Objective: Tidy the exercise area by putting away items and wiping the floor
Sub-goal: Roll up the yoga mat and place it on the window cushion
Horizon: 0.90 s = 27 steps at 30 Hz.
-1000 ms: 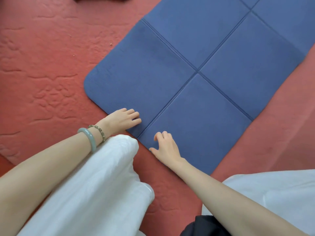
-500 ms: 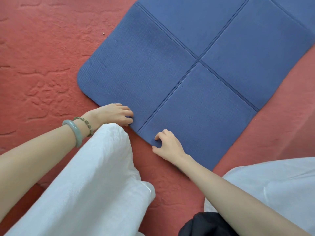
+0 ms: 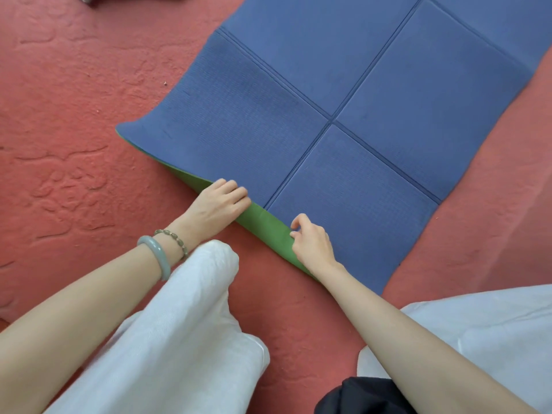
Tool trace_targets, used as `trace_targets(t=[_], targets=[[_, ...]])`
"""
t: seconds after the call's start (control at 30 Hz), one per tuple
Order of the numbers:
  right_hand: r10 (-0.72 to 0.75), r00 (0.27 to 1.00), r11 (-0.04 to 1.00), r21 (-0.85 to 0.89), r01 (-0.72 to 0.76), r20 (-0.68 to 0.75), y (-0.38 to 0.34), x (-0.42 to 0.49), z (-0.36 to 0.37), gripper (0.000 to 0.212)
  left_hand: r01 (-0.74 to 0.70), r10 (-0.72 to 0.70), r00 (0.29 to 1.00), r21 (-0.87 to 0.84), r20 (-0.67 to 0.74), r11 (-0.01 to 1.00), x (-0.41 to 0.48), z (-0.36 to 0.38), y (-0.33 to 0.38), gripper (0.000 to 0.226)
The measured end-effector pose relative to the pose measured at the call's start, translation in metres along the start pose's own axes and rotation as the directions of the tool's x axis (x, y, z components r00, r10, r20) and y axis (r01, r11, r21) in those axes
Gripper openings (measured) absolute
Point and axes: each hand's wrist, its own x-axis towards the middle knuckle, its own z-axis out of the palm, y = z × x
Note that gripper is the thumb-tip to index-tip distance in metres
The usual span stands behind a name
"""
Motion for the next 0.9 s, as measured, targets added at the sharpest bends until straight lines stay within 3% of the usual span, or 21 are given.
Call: trace_targets(t=[0.03,0.17,0.27,0.37,0.4,0.5,0.57,0.7,0.9], targets=[[-0.040,0.999,0.999,-0.015,0.040,0.013,0.001,0.002,-0.001,0.007,-0.019,0.019,1.000,0.002,0.020,1.000,-0.007,0.005,-0.003,0.012],[-0.285,0.957,0.950,-0.147,0.276,-0.045,0.017,0.009,-0.001,0.007,-0.112,0.106,0.992,0.083,0.075,0.990,-0.029,0.024,-0.018,0.045],[-0.496,0.846,0.830,-0.394,0.396,-0.196,0.021,0.012,0.004,0.010,-0.069,0.069,0.998,0.054,0.001,0.996,-0.024,0.029,-0.020,0.024],[-0.621,0.734,0.703,-0.609,0.367,-0.275,0.017,0.005,0.012,0.008,-0.081,0.081,0.997,0.012,-0.001,0.997,-0.014,0.024,-0.021,0.026],[-0.616,0.740,0.689,-0.640,0.340,-0.270,0.019,-0.002,0.017,0.011,-0.089,0.089,0.996,-0.008,0.002,0.996,-0.013,0.025,-0.024,0.028],[-0.503,0.844,0.636,-0.741,0.213,-0.189,0.030,-0.027,0.034,0.066,-0.115,0.121,0.989,-0.075,0.083,0.991,-0.007,0.021,-0.033,0.025],[-0.418,0.882,0.645,-0.754,0.120,-0.217,0.035,-0.037,0.040,0.080,-0.184,0.194,0.973,-0.093,0.123,0.979,-0.003,0.020,-0.040,0.024],[-0.377,0.859,0.728,-0.684,0.043,-0.348,0.041,-0.042,0.042,0.074,-0.320,0.334,0.929,-0.106,0.161,0.941,-0.004,0.015,-0.063,0.037],[-0.529,0.787,0.731,-0.641,0.233,-0.317,0.067,-0.031,0.044,0.066,-0.370,0.383,0.908,-0.104,0.168,0.923,-0.035,0.009,-0.083,0.039]])
